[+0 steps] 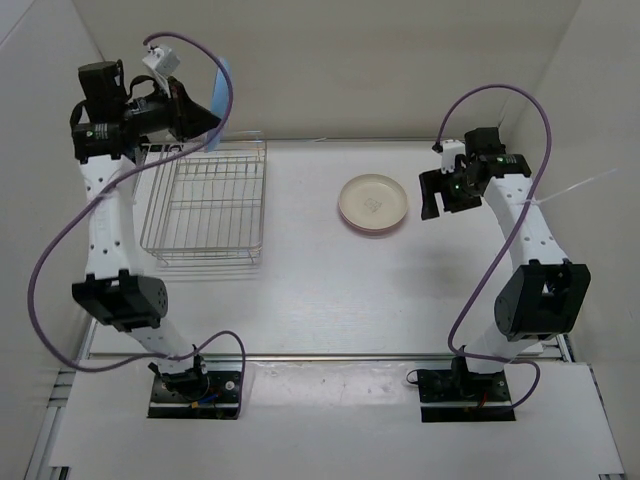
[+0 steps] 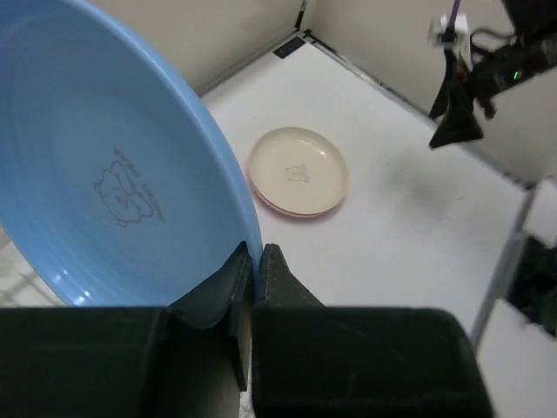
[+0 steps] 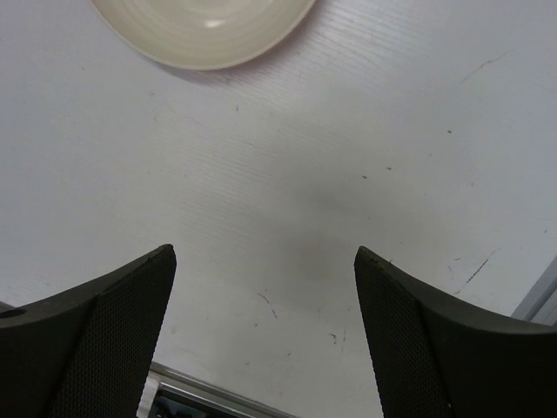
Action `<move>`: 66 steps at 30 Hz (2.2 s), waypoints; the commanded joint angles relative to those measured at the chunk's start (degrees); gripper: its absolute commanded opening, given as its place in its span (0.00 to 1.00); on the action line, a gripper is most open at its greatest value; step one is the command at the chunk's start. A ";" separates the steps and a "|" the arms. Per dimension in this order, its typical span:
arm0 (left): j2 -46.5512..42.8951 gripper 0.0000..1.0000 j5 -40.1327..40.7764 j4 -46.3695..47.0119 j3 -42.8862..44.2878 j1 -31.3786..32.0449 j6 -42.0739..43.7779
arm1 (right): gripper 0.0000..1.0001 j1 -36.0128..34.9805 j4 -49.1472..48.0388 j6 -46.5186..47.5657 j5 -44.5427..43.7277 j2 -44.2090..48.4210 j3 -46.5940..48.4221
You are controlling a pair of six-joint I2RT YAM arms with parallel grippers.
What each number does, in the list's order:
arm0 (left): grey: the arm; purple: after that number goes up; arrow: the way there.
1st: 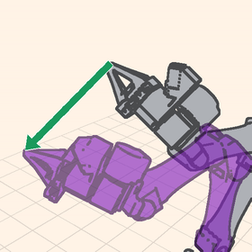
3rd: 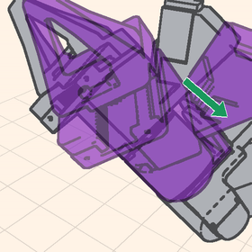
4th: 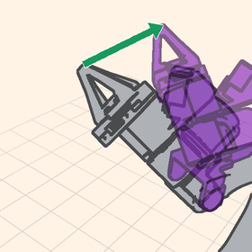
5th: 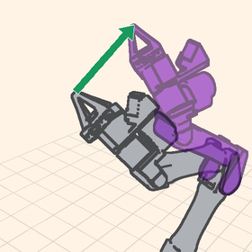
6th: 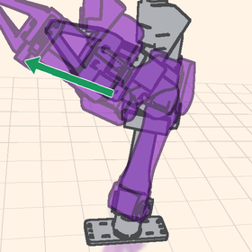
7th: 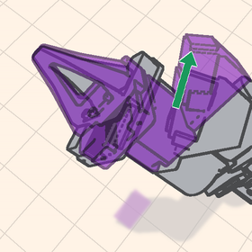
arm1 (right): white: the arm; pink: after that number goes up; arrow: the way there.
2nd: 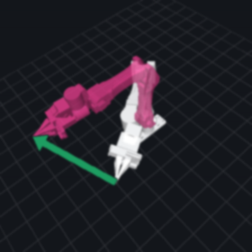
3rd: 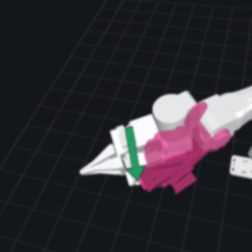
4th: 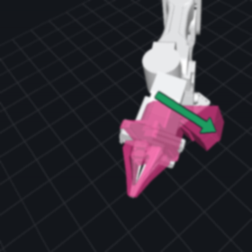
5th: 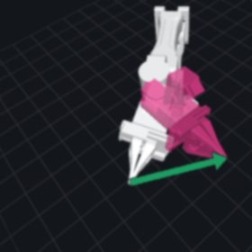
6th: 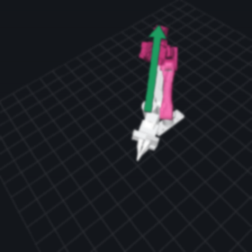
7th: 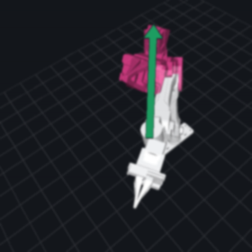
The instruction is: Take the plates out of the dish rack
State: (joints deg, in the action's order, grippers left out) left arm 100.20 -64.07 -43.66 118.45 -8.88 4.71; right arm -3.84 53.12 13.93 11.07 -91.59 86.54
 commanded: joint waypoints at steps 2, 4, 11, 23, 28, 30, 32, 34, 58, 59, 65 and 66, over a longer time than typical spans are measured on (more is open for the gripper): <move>-9.57 0.11 17.40 -18.55 3.64 8.94 19.43 | 0.86 -0.12 2.42 -0.22 3.16 0.27 9.58; -15.44 0.11 27.37 -19.09 -5.80 20.15 25.95 | 0.86 -0.12 4.87 -0.22 3.96 -0.25 13.19; -23.47 0.11 74.83 -15.32 -33.93 55.08 38.25 | 0.86 -2.75 9.53 1.18 6.59 0.45 21.39; -18.75 0.11 105.29 -7.50 -41.04 85.68 55.83 | 0.86 -11.71 10.07 4.87 3.52 4.31 17.96; -14.60 0.11 104.77 -6.09 -32.86 90.44 57.16 | 0.86 -13.65 9.54 4.87 4.05 5.37 17.96; -12.85 0.11 103.37 -6.09 -29.79 91.58 55.68 | 0.86 -13.65 9.02 4.87 4.66 5.89 17.96; -11.79 0.11 102.83 -6.78 -28.11 91.59 55.14 | 0.86 -13.65 9.02 4.87 5.18 6.51 17.96; -10.91 0.11 102.22 -7.32 -26.96 91.59 54.44 | 0.86 -13.65 9.02 4.87 4.67 7.04 17.96; -7.48 0.11 96.94 -9.51 -23.80 91.59 49.34 | 0.85 -12.51 4.45 0.21 7.29 11.08 20.34; -6.96 0.11 96.42 -9.51 -23.27 91.07 49.34 | 0.85 -12.51 4.45 0.22 7.82 11.08 19.55; -6.43 0.11 96.94 -8.11 -22.13 90.54 50.48 | 0.85 -12.51 5.06 2.15 7.57 12.23 14.28; -6.42 0.11 96.94 -8.11 -22.13 90.54 50.49 | 0.83 -12.51 4.54 2.15 7.04 12.23 13.57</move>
State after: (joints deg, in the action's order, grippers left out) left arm 94.45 32.32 -53.98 93.32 81.91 54.43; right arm -16.25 58.17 15.07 17.78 -80.16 102.30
